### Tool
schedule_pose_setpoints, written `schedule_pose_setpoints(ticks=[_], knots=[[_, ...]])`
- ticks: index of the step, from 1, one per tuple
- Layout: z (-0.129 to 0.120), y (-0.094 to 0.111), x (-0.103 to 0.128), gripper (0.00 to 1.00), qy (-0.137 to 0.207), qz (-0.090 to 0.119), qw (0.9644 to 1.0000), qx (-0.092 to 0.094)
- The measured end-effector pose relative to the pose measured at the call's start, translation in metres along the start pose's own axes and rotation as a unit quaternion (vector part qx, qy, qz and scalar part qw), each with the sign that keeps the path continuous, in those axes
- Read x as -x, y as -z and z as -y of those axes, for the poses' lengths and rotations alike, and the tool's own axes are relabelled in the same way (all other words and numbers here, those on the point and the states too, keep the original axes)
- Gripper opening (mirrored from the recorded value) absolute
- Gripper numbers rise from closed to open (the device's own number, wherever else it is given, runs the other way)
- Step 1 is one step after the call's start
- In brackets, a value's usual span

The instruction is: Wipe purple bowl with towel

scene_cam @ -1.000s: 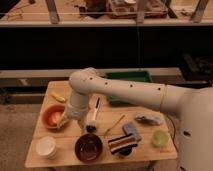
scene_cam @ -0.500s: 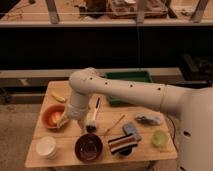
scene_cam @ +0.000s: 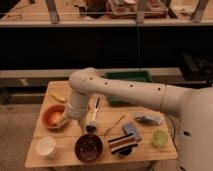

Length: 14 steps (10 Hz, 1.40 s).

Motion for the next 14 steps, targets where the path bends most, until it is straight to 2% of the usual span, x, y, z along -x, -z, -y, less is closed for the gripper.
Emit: schedule_pose_setpoints(ticks=[3,4,6,7,8,9,10,13,14], knots=[[-0.001,0.002,-0.001,0.66,-0.002,-0.004,1.0,-0.001],[-0.004,0.006,-0.006,0.66,-0.018,-0.02,0.9996,0.0],[-0.028,0.022,-0.02,0.66,-0.056,-0.056,0.9969,-0.002],[-0.048,0.035,-0.027,0.66,-0.076,-0.077,0.9942,-0.004],[-0.06,0.042,-0.031,0.66,-0.086,-0.088,0.9924,-0.005],[-0.093,0.062,-0.04,0.66,-0.117,-0.117,0.9861,-0.005],[-0.11,0.073,-0.044,0.66,-0.134,-0.133,0.982,-0.004],[-0.171,0.114,-0.057,0.66,-0.196,-0.188,0.9625,0.003],[-0.192,0.129,-0.062,0.66,-0.219,-0.204,0.9543,0.003]])
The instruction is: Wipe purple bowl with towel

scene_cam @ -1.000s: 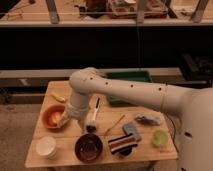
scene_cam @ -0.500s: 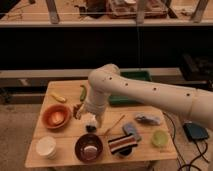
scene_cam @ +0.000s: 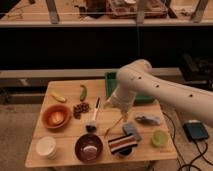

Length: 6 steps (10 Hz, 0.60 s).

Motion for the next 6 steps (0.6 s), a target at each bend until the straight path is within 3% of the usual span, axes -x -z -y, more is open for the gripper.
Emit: schedule_pose_setpoints(ticks=[1,6], knots=[[-0.0097,0.0031,-0.009,0.66,-0.011,-0.005,0.9999,0.003],[-0.0065,0.0026,-0.0074,0.66,-0.009,-0.004,1.0,0.002]])
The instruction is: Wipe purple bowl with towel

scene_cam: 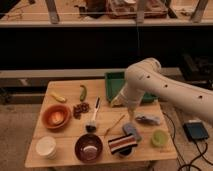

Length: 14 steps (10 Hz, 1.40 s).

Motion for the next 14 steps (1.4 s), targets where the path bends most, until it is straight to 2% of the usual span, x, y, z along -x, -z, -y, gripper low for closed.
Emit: schedule_pose_setpoints(ticks=[1,3,4,5,7,8,10,11,12,14], knots=[[-0.001,0.001,-0.003,0.66,-0.007,-0.003,1.0,0.001],[-0.005,0.005,-0.018,0.66,-0.049,-0.029,0.9983,0.013],[-0.011,0.007,-0.033,0.66,-0.083,-0.049,0.9952,0.018],[-0.028,0.01,-0.059,0.66,-0.128,-0.073,0.9888,0.024],[-0.053,0.01,-0.09,0.66,-0.177,-0.095,0.9791,0.031],[-0.077,0.007,-0.115,0.66,-0.219,-0.106,0.9692,0.035],[-0.113,-0.006,-0.149,0.66,-0.278,-0.118,0.9524,0.041],[-0.136,-0.018,-0.17,0.66,-0.316,-0.124,0.9395,0.044],[-0.153,-0.031,-0.183,0.66,-0.348,-0.125,0.9282,0.045],[-0.173,-0.054,-0.2,0.66,-0.388,-0.121,0.9128,0.044]])
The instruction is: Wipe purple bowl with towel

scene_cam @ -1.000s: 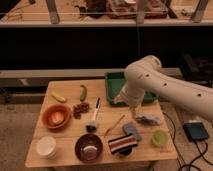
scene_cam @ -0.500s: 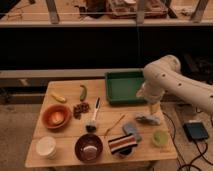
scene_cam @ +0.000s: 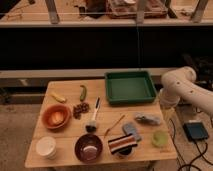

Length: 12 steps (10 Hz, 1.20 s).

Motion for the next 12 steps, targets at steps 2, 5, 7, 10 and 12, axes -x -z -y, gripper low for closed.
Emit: schedule_pose_setpoints(ticks=[2,5,7,10,12], knots=[[0.003,-0.016,-0.003,0.66,-0.015,0.008,0.9999,-0.003],[0.019,0.001,0.027,0.66,-0.021,0.035,0.9989,-0.023],[0.023,0.005,0.043,0.66,-0.028,0.058,0.9976,-0.024],[0.017,-0.01,0.053,0.66,-0.037,0.072,0.9967,-0.012],[0.011,-0.016,0.057,0.66,-0.044,0.081,0.9958,-0.006]])
